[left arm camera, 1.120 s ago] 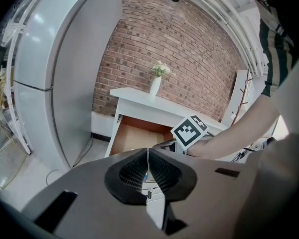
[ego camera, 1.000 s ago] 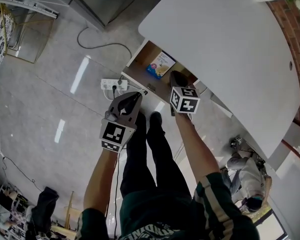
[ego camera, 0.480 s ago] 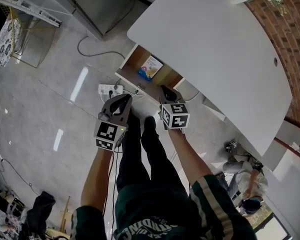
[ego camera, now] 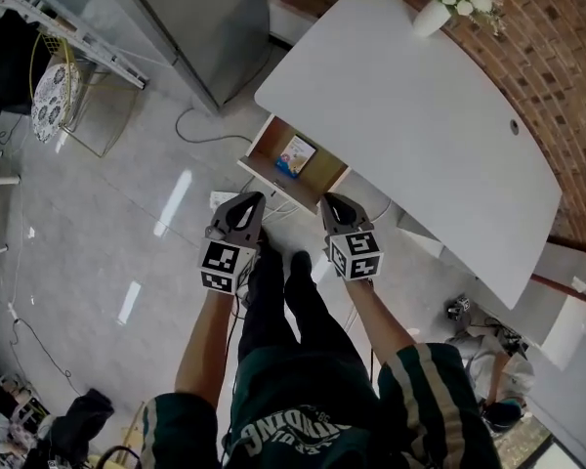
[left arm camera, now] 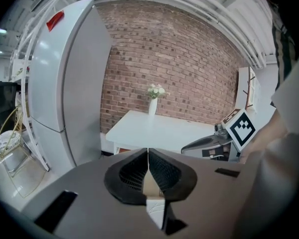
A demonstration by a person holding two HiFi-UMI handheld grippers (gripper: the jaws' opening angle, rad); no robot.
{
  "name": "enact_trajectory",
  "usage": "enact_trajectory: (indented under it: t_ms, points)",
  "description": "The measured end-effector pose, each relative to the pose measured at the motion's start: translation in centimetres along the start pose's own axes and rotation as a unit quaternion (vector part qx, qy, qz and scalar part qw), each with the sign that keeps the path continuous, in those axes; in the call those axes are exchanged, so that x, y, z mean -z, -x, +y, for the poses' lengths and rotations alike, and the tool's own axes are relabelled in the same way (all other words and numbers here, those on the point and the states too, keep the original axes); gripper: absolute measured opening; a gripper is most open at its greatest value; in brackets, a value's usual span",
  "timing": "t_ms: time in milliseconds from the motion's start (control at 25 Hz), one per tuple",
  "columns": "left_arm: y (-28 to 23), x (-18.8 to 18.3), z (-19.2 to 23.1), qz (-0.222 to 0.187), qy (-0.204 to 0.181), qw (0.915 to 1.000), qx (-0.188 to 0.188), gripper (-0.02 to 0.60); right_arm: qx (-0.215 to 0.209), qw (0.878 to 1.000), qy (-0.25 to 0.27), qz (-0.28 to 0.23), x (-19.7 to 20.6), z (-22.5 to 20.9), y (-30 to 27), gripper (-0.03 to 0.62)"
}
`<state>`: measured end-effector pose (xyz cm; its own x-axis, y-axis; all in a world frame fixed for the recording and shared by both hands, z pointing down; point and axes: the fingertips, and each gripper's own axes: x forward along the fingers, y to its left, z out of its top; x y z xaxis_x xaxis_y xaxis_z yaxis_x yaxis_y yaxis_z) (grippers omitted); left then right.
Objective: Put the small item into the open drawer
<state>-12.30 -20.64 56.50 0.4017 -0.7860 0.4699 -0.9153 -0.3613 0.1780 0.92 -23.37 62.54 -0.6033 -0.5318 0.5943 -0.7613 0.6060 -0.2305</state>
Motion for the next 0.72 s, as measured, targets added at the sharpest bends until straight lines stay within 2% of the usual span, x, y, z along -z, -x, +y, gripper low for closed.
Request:
enact_trajectory:
  t_ms: [360,600,720]
  points:
    - [3.5,-6.8,-3.9,-0.04,-0.041,0.9983,-0.01,0.02,-0.011,0.996,0.035,-0.075,-7.6,1.5,6.4,0.037]
    - [5.1,-10.3,-6.8,-0.06,-0.089,0.9941,-0.013,0.02,-0.031,0.99,0.068,-0.121,-12.9,2.8,9.8,0.037]
    - [5.8,-12.3,-7.2,-0.077,-0.098,0.992,-0.018,0.02,-0.037,0.986,0.079,-0.142,-15.2,3.2,11.5,0.037]
